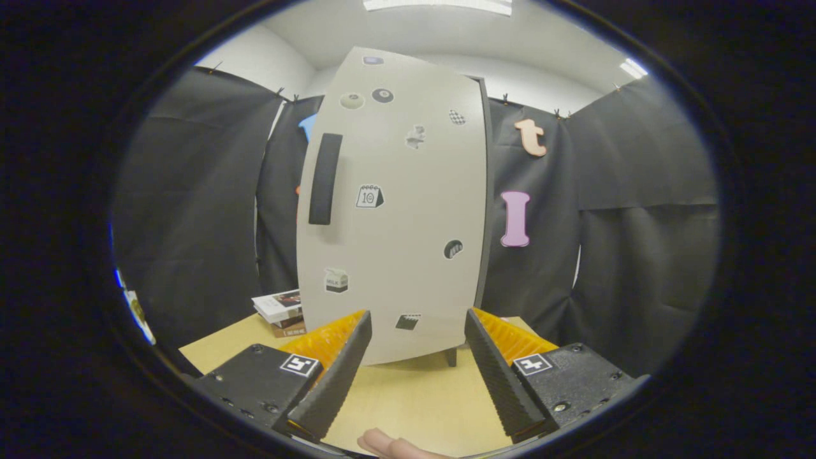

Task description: Open the shoe cabinet door, grab the shoes and put them into the shoe cabinet, then close the shoe cabinet door.

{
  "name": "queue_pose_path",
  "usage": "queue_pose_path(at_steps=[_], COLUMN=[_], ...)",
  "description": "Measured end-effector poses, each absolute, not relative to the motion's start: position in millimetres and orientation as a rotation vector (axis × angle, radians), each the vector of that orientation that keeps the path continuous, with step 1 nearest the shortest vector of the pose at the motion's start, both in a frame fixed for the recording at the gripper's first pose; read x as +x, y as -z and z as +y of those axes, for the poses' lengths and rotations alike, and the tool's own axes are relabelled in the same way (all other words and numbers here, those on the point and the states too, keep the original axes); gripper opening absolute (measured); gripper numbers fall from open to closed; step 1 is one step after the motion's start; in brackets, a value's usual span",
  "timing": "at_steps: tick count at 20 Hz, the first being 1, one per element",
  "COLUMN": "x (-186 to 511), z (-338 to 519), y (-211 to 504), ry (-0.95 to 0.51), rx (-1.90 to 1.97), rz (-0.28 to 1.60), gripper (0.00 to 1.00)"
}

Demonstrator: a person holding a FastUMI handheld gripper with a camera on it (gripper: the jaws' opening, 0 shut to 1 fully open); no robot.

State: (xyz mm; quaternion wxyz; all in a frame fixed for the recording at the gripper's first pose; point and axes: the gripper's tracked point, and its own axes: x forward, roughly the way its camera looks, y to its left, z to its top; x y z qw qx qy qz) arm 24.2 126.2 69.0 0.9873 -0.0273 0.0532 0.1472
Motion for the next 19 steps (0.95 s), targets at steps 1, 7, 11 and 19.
queue_pose_path(at_steps=[1,7,11,19], x=[20,12,7,-23], z=[123,103,107,129], y=[-77,-114,-129,-136], ry=[-0.296,-0.208,-0.178,-0.193], rx=[-0.041,0.013,-0.008,-0.031], rz=[0.091,0.065,0.056,0.039], gripper=[0.96,0.96,0.97,0.97])
